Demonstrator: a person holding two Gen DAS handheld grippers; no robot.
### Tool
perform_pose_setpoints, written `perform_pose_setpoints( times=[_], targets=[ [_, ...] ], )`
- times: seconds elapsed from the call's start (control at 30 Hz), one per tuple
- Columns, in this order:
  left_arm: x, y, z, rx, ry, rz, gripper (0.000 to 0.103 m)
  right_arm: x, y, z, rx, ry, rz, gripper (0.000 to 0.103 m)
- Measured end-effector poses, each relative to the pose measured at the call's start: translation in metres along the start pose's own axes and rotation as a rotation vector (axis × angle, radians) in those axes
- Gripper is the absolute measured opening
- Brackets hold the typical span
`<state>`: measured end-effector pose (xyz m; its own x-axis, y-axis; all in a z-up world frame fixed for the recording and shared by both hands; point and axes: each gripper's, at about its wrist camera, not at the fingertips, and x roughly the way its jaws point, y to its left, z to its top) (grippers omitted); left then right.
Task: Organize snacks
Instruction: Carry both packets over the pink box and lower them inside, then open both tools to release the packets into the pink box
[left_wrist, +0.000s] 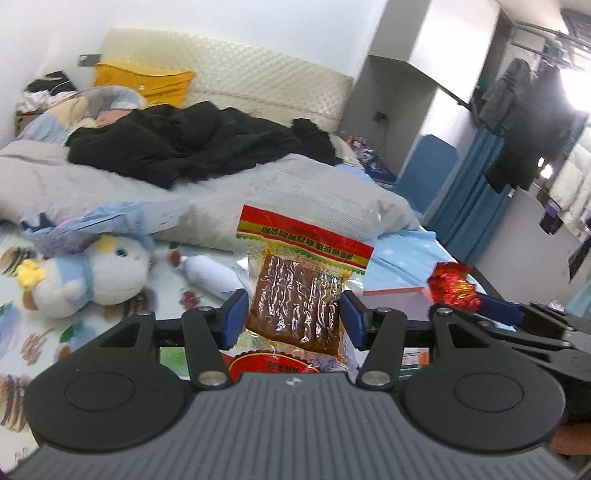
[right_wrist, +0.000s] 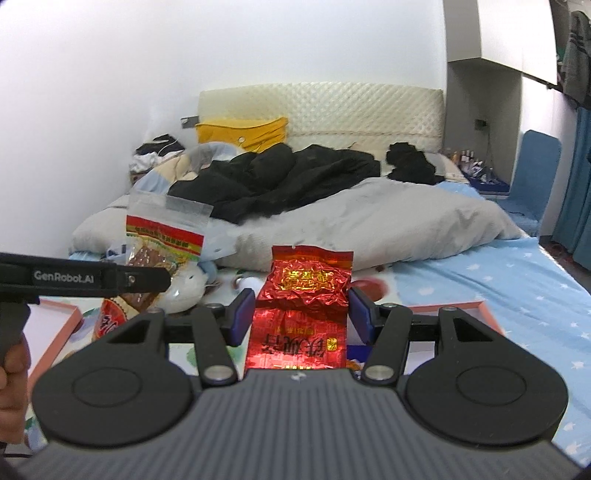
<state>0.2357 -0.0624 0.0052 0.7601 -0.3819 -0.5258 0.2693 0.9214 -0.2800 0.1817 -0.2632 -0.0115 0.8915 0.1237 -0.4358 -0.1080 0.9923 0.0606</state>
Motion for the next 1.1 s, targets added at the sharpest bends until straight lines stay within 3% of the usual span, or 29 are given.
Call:
perform_pose_setpoints(
  times=[0.27, 0.57, 0.73, 0.97, 1.03, 1.1],
  targets=[
    [0.028, -0.045, 0.001, 0.054, 0.04, -0.055, 0.06, 0.007, -0.038, -0.016, 0.065, 0.023, -0.053, 0.058],
    [0.107, -0.08, -0.041, 0.076, 0.183, -0.101, 0.06, 0.037, -0.087, -0.059, 0.118, 0.143, -0.155, 0.058],
    [0.143, -0.086, -0.062, 0.083, 0.245, -0.098, 0.06, 0.058, -0.105, -0.09, 0.159, 0.22, -0.201, 0.058],
    [0.155, -0.083, -0.072, 0.104, 0.271, -0.096, 0.061, 0.064, -0.116, -0.111, 0.208, 0.273, -0.212, 0.059],
    [0.155, -0.083, -0.071, 0.104, 0.274, -0.104, 0.063, 0.062, -0.118, -0.109, 0.218, 0.273, -0.219, 0.058],
    [0.154, -0.083, -0.067, 0.106, 0.276, -0.094, 0.079, 0.06, -0.119, -0.105, 0.213, 0.266, -0.228, 0.065]
  ],
)
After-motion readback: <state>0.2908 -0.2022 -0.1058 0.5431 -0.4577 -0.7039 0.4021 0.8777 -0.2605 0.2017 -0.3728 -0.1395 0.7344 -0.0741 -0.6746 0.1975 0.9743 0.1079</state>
